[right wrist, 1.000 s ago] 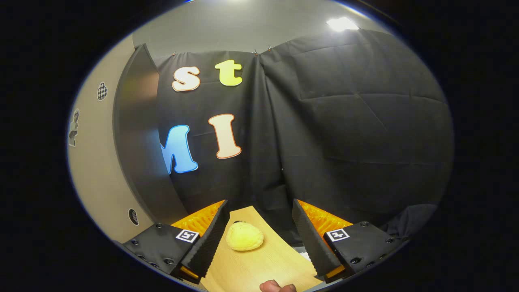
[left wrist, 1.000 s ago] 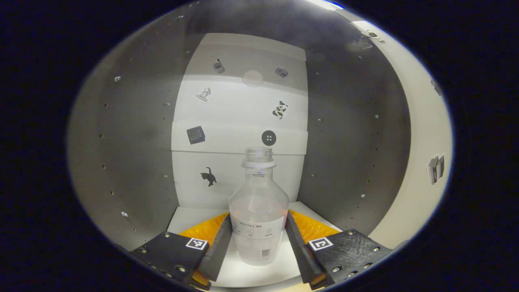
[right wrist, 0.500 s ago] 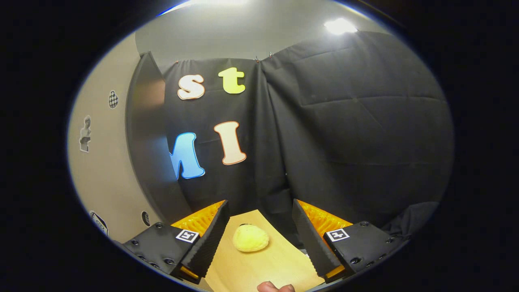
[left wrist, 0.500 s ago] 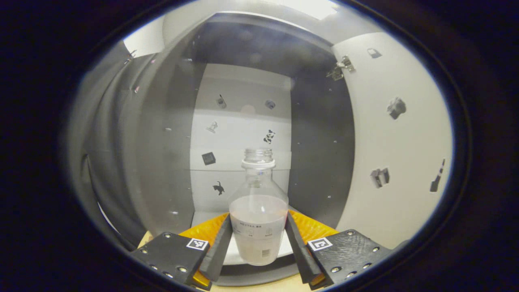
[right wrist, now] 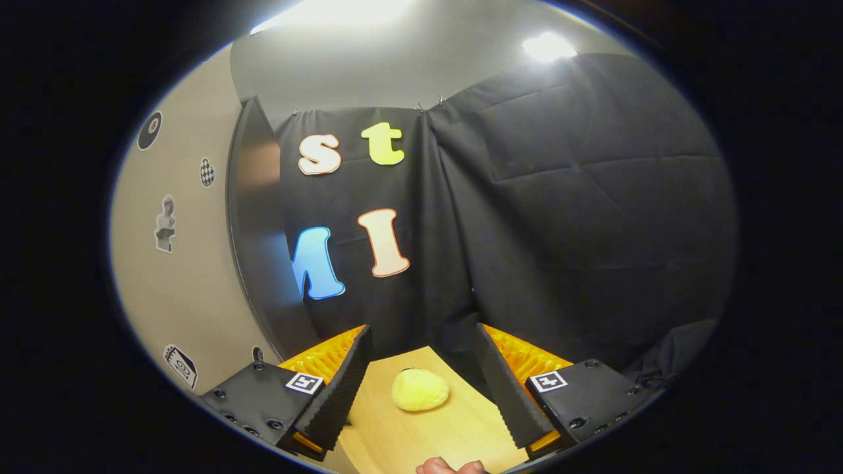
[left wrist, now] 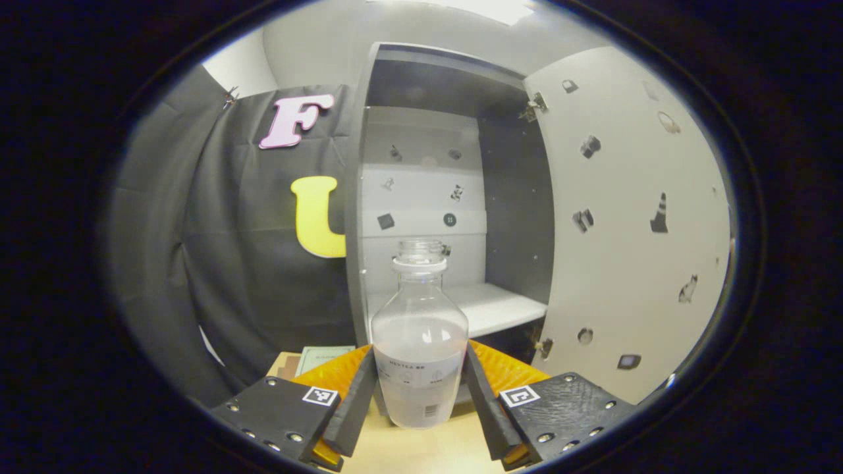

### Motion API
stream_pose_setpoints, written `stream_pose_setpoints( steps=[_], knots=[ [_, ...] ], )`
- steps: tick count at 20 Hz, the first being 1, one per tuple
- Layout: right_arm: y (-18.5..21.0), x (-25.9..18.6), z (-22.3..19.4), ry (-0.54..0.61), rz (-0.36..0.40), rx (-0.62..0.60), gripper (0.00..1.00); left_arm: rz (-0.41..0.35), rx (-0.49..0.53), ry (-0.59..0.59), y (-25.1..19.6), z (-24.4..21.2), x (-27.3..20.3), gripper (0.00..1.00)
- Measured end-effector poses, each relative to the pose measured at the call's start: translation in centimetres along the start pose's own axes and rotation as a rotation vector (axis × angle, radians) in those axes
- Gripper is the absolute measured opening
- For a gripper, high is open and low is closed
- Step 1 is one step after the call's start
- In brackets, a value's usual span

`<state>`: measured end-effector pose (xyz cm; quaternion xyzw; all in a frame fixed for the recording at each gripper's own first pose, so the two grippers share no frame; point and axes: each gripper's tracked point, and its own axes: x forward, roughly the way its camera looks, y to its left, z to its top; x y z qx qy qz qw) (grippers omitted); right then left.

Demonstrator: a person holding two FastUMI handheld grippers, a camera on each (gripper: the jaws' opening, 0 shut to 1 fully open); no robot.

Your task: Open the cabinet door with the right hand, grasp the bottle in the cabinet with the left hand and place it on the coaster, then close the cabinet door with the right hand.

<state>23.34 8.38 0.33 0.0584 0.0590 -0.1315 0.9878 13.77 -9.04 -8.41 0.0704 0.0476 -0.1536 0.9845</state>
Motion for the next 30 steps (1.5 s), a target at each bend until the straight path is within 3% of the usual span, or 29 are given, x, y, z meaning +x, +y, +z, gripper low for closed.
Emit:
stream_pose_setpoints(
  steps=[5, 6, 8, 16, 21, 23, 25, 27, 30],
  knots=[
    [0.4, -1.4, -0.5, -0.026, 0.010, -0.004, 0.98, 0.023, 0.069, 0.074, 0.0, -9.6, -5.0, 0.72],
    [0.4, -1.6, -0.9, -0.019, 0.013, -0.006, 0.93, 0.027, 0.062, 0.085, -0.1, -11.3, -5.8, 0.74],
    [0.2, -2.1, -1.6, 0.002, 0.011, -0.023, 0.98, 0.039, 0.038, 0.102, -0.3, -14.2, -7.0, 0.74],
    [0.3, -3.6, -1.2, -0.005, -0.011, -0.094, 0.98, 0.079, 0.002, 0.092, -1.6, -22.3, -9.7, 0.74],
    [0.6, -4.6, -1.8, 0.020, -0.014, -0.033, 0.93, 0.082, 0.000, 0.089, -3.0, -26.4, -10.0, 0.75],
    [-0.6, -4.9, -2.1, 0.036, -0.049, 0.034, 0.98, 0.088, 0.023, 0.091, -3.0, -28.0, -10.1, 0.74],
    [-1.5, -4.4, -2.7, 0.069, -0.080, 0.093, 0.92, 0.083, 0.004, 0.092, -3.4, -28.8, -10.3, 0.74],
    [-2.3, -3.8, -4.2, 0.133, -0.108, 0.123, 0.98, 0.074, 0.003, 0.088, -3.4, -29.2, -10.1, 0.75],
    [-2.5, -4.1, -3.5, 0.103, -0.123, 0.129, 0.93, 0.070, 0.011, 0.088, -3.3, -29.8, -10.2, 0.75]
  ],
)
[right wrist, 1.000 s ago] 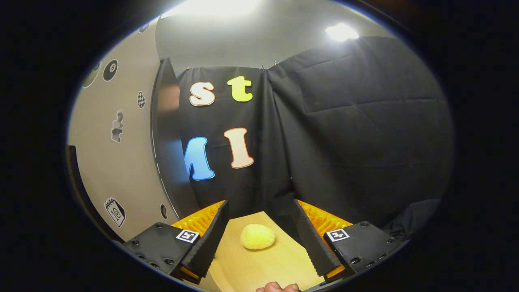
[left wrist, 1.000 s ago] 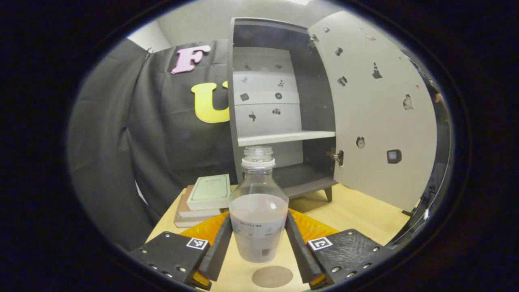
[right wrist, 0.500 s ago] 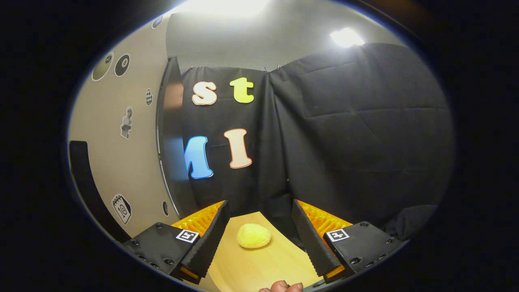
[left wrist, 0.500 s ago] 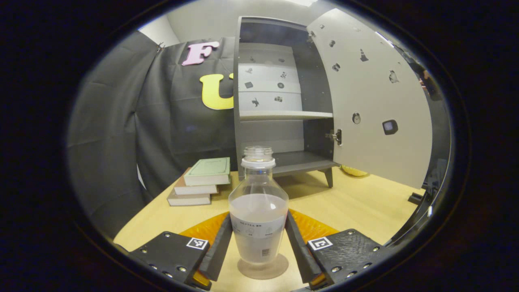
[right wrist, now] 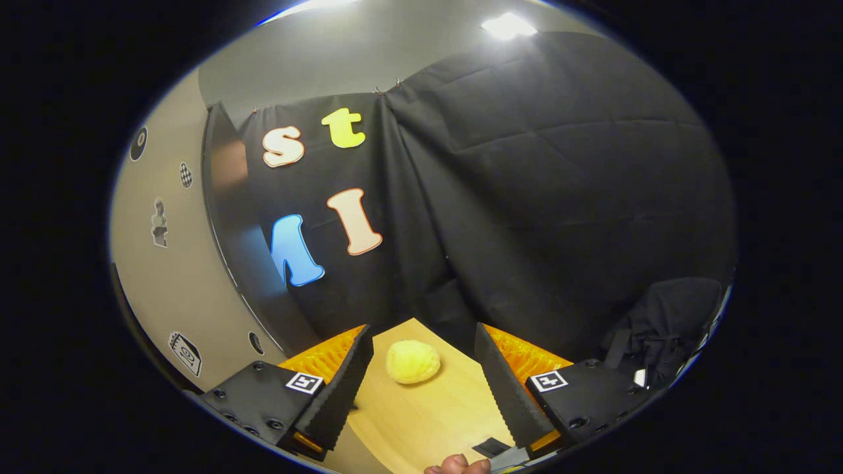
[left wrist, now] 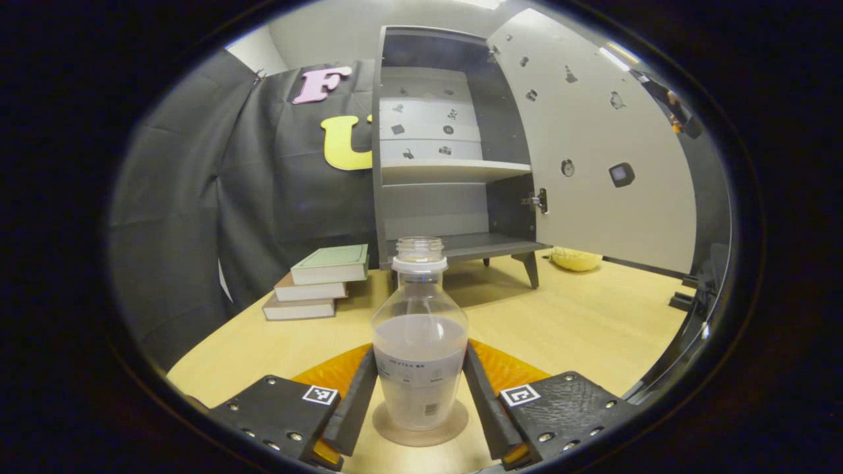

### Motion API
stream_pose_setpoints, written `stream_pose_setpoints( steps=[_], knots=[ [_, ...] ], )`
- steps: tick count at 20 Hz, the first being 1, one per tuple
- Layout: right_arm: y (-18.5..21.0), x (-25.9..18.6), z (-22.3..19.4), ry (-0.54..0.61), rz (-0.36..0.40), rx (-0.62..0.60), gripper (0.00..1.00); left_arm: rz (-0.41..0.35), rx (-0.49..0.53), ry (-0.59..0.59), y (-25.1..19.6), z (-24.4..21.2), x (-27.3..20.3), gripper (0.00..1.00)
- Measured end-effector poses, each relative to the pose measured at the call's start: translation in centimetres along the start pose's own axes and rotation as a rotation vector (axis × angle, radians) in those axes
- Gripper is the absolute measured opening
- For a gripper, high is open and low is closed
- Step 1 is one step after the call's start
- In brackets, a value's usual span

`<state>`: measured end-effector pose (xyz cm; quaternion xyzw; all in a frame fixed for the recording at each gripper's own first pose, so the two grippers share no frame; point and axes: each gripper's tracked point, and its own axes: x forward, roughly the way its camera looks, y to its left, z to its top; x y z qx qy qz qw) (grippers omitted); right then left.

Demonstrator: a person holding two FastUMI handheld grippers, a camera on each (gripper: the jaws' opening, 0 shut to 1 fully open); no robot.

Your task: Open the cabinet door with the right hand, grasp the bottle in the cabinet with the left hand and place it on the coaster, then close the cabinet door with the right hand.

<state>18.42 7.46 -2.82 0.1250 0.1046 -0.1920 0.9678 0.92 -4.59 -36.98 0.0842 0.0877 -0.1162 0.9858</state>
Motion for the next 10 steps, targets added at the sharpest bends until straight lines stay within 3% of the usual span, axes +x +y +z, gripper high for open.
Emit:
stream_pose_setpoints(
  steps=[1, 7, 10],
  knots=[
    [0.1, 0.1, 0.1, -0.009, -0.004, -0.011, 0.98, 0.003, -0.006, -0.011, 0.0, 0.2, 0.1, 0.75],
    [0.2, 0.3, -0.6, -0.008, -0.011, -0.051, 0.98, 0.028, -0.029, -0.001, 0.4, -0.1, 0.0, 0.72],
    [0.4, 0.6, -1.1, -0.001, -0.011, -0.076, 0.98, 0.027, -0.035, 0.015, 0.7, -0.4, -0.3, 0.79]
  ],
)
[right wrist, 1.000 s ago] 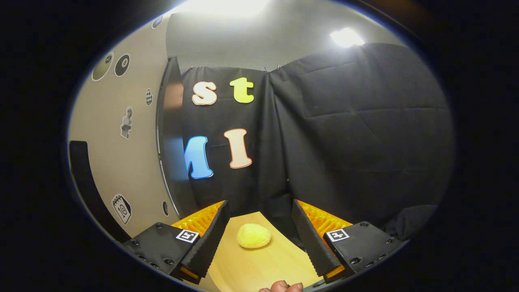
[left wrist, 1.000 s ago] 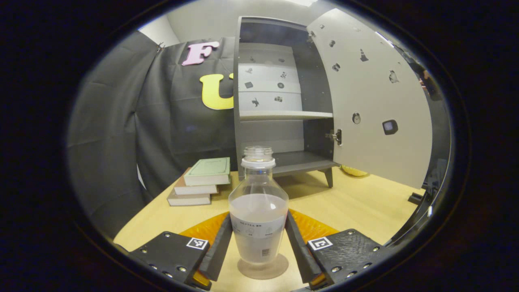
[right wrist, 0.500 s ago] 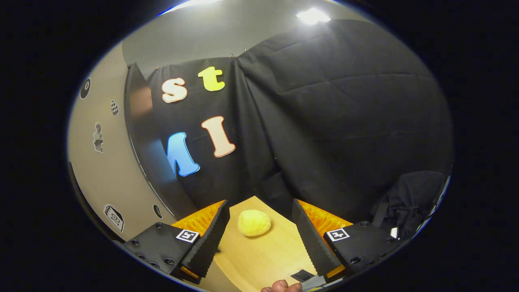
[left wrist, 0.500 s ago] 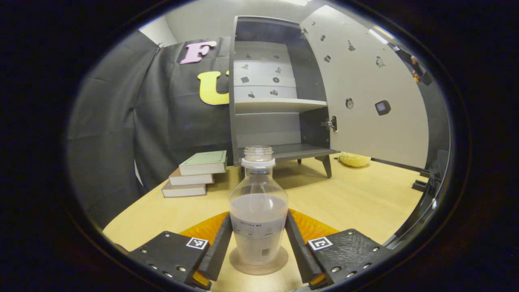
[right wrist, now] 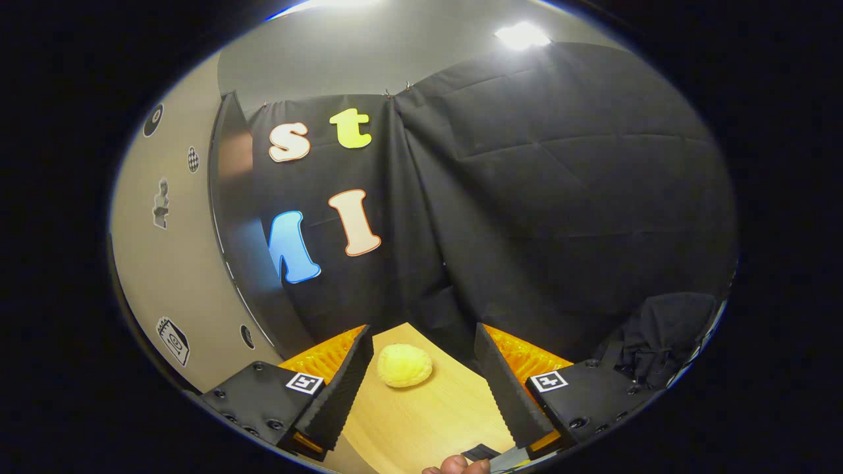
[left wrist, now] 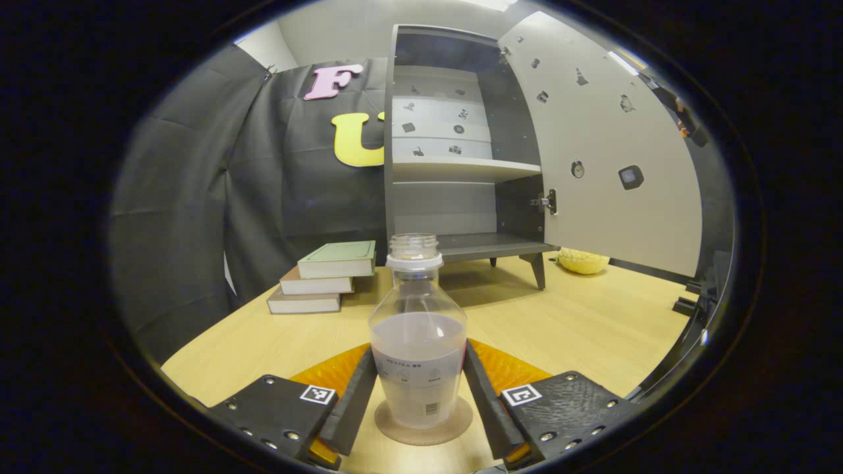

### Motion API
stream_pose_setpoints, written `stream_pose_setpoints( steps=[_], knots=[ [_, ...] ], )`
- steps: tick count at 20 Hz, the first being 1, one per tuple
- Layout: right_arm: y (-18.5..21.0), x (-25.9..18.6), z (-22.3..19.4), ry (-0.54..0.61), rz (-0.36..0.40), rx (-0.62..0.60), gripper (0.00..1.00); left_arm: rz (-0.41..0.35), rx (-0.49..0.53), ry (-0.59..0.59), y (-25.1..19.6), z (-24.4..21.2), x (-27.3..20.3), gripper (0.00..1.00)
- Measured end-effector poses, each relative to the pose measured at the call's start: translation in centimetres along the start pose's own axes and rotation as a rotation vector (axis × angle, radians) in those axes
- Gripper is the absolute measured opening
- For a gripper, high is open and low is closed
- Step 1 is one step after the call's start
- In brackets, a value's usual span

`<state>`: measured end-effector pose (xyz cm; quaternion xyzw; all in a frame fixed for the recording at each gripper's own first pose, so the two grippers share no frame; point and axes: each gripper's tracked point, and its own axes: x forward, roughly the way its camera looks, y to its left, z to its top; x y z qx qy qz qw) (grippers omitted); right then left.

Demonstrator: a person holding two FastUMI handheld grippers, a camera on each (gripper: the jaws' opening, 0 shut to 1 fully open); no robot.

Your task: Open the cabinet door with the right hand, grasp the bottle in the cabinet with the left hand and place it on the coaster, then close the cabinet door with the right hand.

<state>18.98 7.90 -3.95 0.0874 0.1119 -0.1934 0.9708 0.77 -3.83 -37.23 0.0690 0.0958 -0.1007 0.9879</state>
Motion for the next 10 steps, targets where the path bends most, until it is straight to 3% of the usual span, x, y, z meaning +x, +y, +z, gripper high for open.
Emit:
stream_pose_setpoints(
  steps=[2, 10],
  knots=[
    [0.2, 0.2, -0.7, 0.012, 0.007, -0.011, 0.98, 0.010, 0.017, 0.002, 0.3, 0.2, -0.1, 0.86],
    [-0.3, 0.9, -2.9, 0.041, 0.002, -0.088, 0.98, 0.036, 0.002, -0.066, 1.1, 5.3, -1.6, 0.86]
  ],
)
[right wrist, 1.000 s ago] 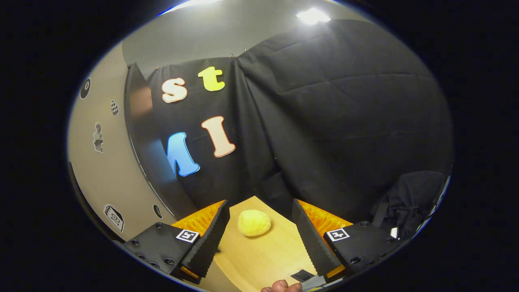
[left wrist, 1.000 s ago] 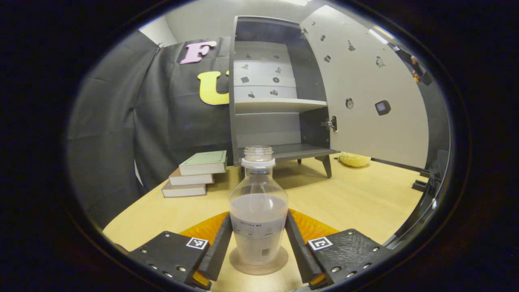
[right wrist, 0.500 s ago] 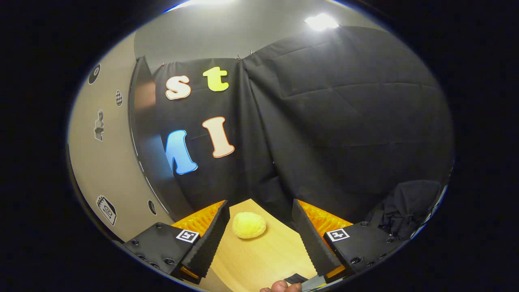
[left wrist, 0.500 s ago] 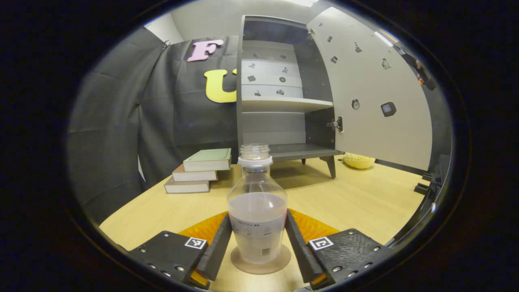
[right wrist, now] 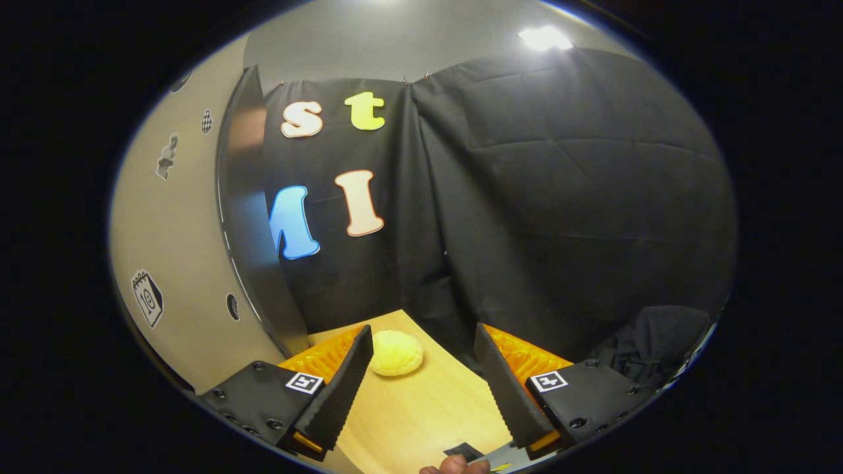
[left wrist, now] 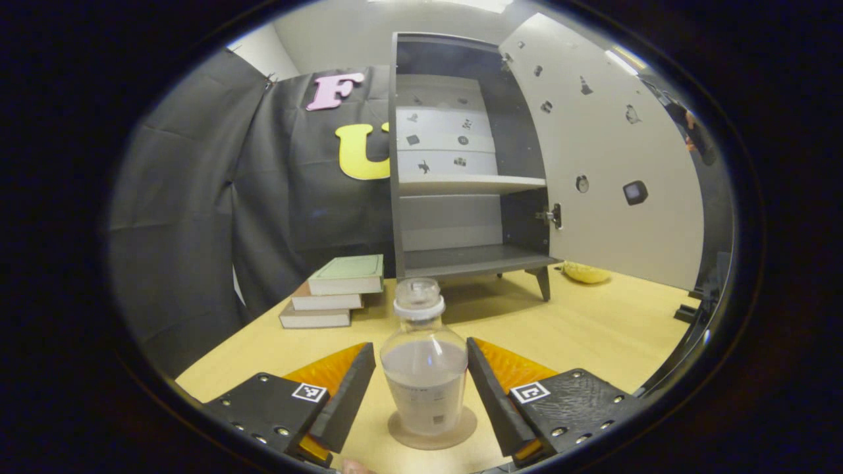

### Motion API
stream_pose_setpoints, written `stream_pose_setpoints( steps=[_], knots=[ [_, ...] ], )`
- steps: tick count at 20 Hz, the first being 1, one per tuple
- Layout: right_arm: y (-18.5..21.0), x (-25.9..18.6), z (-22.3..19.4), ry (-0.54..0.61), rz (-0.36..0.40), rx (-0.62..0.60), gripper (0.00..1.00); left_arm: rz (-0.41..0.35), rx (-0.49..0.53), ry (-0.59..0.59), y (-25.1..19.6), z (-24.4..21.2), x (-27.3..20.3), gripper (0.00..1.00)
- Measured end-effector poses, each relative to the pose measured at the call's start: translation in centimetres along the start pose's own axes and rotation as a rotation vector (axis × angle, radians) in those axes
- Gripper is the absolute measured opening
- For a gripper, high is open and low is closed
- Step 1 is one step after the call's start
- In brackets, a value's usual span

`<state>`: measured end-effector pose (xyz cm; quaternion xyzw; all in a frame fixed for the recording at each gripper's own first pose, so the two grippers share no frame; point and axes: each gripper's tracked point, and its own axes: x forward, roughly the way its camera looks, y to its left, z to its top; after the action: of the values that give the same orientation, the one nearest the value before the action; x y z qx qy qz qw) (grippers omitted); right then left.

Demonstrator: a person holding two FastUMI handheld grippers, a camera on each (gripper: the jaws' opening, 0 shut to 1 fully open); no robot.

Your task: Open the cabinet door with the right hand, grasp the bottle in the cabinet with the left hand and place it on the coaster, then close the cabinet door with the right hand.

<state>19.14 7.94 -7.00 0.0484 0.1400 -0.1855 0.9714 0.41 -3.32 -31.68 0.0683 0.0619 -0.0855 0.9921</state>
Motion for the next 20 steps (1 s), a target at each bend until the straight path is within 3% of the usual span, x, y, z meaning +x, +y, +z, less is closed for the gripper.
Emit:
stream_pose_setpoints(
  steps=[5, 6, 9, 15, 16, 17, 18, 19, 20],
  knots=[
    [0.1, 1.3, -1.1, -0.002, 0.023, -0.026, 0.98, -0.031, -0.017, -0.101, -0.8, 8.3, -1.6, 0.85],
    [0.0, 1.9, -0.9, -0.005, 0.023, -0.026, 0.93, -0.025, -0.015, -0.106, -1.0, 9.7, -1.7, 0.86],
    [0.7, 3.4, 1.1, -0.035, 0.066, -0.016, 0.93, 0.031, -0.013, -0.103, -0.6, 13.6, -2.4, 0.85],
    [2.9, 2.6, 7.6, -0.171, 0.240, -0.092, 0.92, 0.210, -0.145, -0.088, 0.1, 22.0, -3.9, 0.82],
    [3.5, 2.3, 8.2, -0.182, 0.280, -0.100, 0.98, 0.238, -0.156, -0.082, 0.0, 23.1, -4.3, 0.82],
    [4.2, 1.9, 8.8, -0.190, 0.329, -0.102, 0.93, 0.253, -0.165, -0.079, -0.3, 24.3, -4.6, 0.85],
    [4.8, 1.6, 9.2, -0.194, 0.371, -0.099, 0.98, 0.268, -0.172, -0.075, -0.6, 25.3, -5.0, 0.86],
    [5.2, 1.3, 9.4, -0.193, 0.412, -0.100, 0.93, 0.275, -0.178, -0.073, -1.1, 26.4, -5.4, 0.83],
    [5.5, 1.2, 9.4, -0.181, 0.448, -0.106, 1.00, 0.277, -0.180, -0.073, -1.8, 27.3, -5.8, 0.83]
  ],
)
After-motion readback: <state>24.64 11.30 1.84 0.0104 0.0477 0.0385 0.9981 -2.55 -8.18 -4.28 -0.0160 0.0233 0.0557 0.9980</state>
